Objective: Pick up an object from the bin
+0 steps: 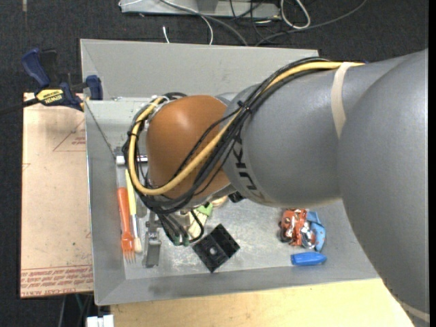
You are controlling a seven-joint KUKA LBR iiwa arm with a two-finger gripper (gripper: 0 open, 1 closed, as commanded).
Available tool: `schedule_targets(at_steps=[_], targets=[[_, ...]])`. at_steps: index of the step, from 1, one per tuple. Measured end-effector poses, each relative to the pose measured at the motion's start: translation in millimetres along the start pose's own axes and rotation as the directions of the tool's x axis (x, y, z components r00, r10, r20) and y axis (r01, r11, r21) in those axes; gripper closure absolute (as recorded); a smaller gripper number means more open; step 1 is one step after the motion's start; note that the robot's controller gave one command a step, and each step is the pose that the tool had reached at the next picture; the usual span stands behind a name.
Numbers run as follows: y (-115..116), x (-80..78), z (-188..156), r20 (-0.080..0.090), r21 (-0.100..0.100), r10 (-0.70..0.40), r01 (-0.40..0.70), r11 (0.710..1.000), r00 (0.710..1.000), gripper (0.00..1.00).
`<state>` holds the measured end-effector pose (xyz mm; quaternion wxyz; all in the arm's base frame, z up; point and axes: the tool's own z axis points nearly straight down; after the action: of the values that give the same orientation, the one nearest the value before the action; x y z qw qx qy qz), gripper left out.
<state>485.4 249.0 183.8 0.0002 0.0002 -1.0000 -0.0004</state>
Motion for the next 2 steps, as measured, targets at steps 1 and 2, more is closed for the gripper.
schedule_targets(at_steps=[1, 2], targets=[[-55.8, -36.1, 62.2, 0.001, -0.002, 0.197, -0.197, 0.98, 0.98, 0.0], [-108.1, -119.6, 56.0, 0.005, -0.004, 0.117, -0.117, 0.993, 0.993, 0.0]])
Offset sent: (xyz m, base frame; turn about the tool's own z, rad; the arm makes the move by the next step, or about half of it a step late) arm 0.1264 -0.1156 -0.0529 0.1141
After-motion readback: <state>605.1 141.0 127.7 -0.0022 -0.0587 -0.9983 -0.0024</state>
